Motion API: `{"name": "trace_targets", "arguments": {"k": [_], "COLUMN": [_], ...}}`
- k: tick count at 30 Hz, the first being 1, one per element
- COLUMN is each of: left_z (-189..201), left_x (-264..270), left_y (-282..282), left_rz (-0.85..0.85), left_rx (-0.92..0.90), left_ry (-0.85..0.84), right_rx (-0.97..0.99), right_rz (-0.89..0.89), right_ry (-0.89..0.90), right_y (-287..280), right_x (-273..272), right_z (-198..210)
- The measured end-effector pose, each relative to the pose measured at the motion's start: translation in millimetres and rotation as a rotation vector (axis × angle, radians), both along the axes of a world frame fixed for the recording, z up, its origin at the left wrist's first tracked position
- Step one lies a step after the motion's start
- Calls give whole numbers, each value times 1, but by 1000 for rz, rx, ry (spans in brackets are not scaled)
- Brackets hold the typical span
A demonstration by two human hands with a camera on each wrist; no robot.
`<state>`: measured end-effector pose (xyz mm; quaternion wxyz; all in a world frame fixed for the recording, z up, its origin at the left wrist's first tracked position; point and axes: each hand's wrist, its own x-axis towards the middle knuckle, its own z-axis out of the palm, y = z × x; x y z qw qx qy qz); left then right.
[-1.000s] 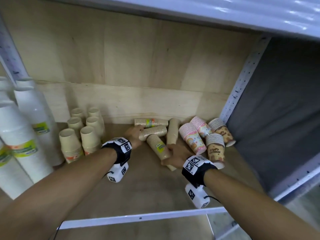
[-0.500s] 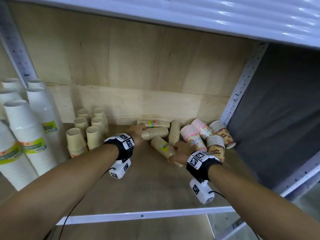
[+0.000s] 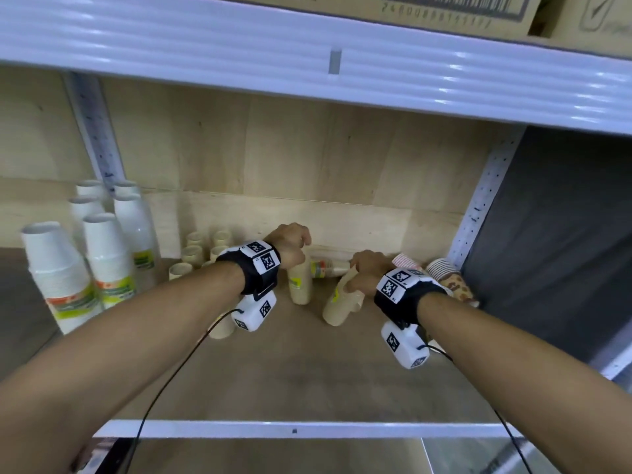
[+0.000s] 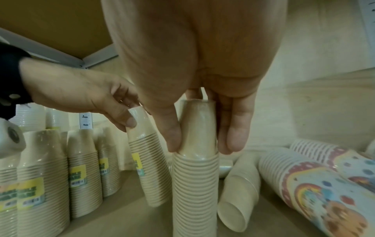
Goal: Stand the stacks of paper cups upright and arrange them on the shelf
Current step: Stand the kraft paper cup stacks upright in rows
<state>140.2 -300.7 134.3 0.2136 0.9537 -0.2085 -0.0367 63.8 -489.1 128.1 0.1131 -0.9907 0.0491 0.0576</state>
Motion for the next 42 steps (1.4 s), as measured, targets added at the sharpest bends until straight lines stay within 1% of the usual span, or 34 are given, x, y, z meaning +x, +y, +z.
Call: {"name": "trace_targets", "arguments": {"k": [4,11,16,19,21,25,30,34,36,42], "left_z": [5,1,-4,-3,-3,-3,-3,-5,-4,-5], "left_x": [-12,-28,-32,-34,-34,-32,-31,-33,-33,-31], "left_y": [3,-1,0,0,1,3,3,3,3,2], "left_rz": [-27,-90,-75,-97,-111,-75,-53,-102,-102,-69], "left_rx": [29,86,53,49,40,37,4,7,18,1], "left_ry": [-5,-14,-7,-16,-9,-4,0,2,-1,-32], "right_rx": [2,21,19,43,25,-10,2,86,51,-36], "right_rz": [27,57,80,69,68,115,156,79,69,138], "right_ry": [4,7,-39,-73,-75,-49,-25,-91,-104,-46], "right_y": [15,35,39,40,42,44,39,35,35,39], "right_x": [2,7,10,13,15,17,17,14,15,18], "right_z": [3,-1,-2,-1,0,2,6,4,4,7]}}
